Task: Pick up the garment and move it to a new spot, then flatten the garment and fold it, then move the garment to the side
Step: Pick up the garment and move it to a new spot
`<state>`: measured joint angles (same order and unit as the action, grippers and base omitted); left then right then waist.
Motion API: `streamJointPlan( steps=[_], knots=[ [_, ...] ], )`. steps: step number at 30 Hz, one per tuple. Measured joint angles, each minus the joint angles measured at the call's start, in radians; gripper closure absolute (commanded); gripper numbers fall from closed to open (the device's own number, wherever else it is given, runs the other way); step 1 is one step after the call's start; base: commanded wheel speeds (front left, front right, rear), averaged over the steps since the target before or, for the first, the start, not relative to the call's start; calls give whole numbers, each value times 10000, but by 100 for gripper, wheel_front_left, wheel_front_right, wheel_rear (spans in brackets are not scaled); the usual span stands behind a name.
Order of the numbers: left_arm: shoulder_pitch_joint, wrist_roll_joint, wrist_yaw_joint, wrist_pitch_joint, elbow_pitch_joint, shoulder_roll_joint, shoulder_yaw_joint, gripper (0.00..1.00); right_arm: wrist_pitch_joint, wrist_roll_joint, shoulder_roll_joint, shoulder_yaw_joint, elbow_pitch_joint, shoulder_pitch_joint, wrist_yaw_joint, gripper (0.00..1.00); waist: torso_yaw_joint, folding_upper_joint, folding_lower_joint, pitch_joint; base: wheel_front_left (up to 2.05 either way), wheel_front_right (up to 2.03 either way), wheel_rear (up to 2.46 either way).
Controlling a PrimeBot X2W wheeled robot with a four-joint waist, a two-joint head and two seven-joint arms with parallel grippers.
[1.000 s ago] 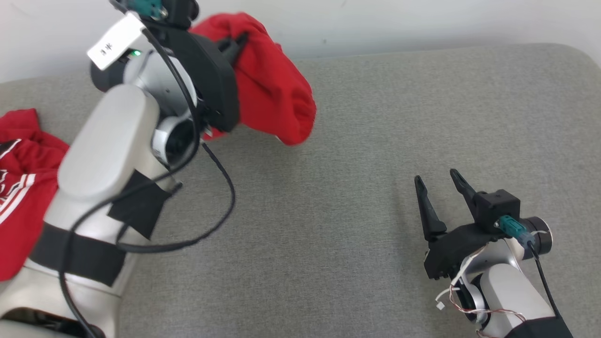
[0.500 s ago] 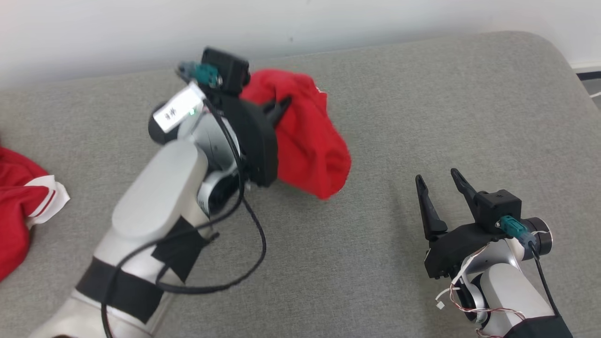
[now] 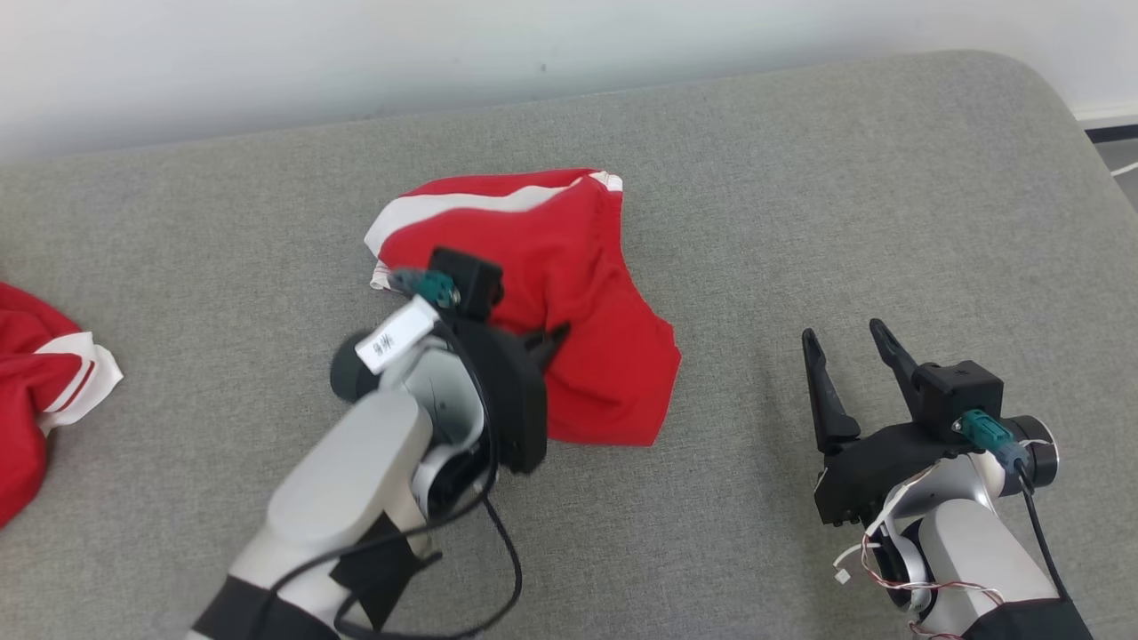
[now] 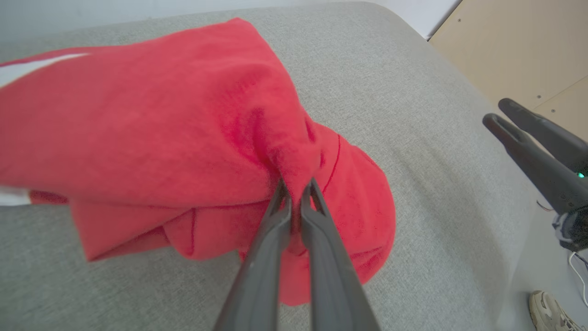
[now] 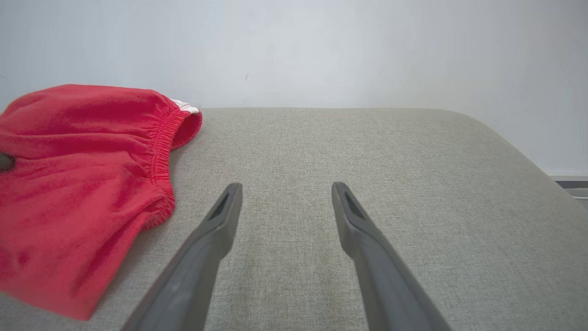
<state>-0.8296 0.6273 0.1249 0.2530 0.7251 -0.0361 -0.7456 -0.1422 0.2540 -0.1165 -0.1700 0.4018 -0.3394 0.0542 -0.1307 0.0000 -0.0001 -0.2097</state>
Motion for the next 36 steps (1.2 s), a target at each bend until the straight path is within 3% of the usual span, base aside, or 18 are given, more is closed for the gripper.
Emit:
streamJointPlan(
  steps=[4, 12, 19, 20, 21, 29, 36],
  knots=[
    [326, 167, 0, -167, 23, -19, -382, 100, -4, 0, 2, -19, 157, -4, 0, 0, 38, 0, 0, 63, 0, 0, 0],
    [881, 1085, -33, -606, -1331, -54, -1778, 100, -81, 0, 6, -61, 360, -5, -2, 0, 68, 0, 0, 324, 0, 0, 0],
    [886, 1569, -414, -782, -1939, -40, -2529, 100, -88, 0, 10, -123, 506, 18, -2, 0, 114, 0, 0, 572, 0, 0, 0],
    [886, 1567, -500, -786, -1885, -44, -2594, 86, -90, 0, 8, -138, 529, 20, -2, 0, 120, 0, 0, 606, 0, 0, 0],
    [894, 1570, -665, -790, -1772, -63, -2675, 0, -90, 0, 21, -182, 545, 28, -4, 0, 128, 0, 0, 674, 0, 0, 0],
    [912, 1939, -999, -1127, -1685, -59, -2702, 0, -134, 52, 0, -134, 652, 80, -13, 0, 213, 0, 2, 887, 0, 0, 0],
    [874, 1894, -1492, -1787, -1517, -54, -2031, 0, -176, 167, -21, -73, 727, 326, -13, 0, 397, 0, 1, 1069, 0, 0, 0]
  ],
)
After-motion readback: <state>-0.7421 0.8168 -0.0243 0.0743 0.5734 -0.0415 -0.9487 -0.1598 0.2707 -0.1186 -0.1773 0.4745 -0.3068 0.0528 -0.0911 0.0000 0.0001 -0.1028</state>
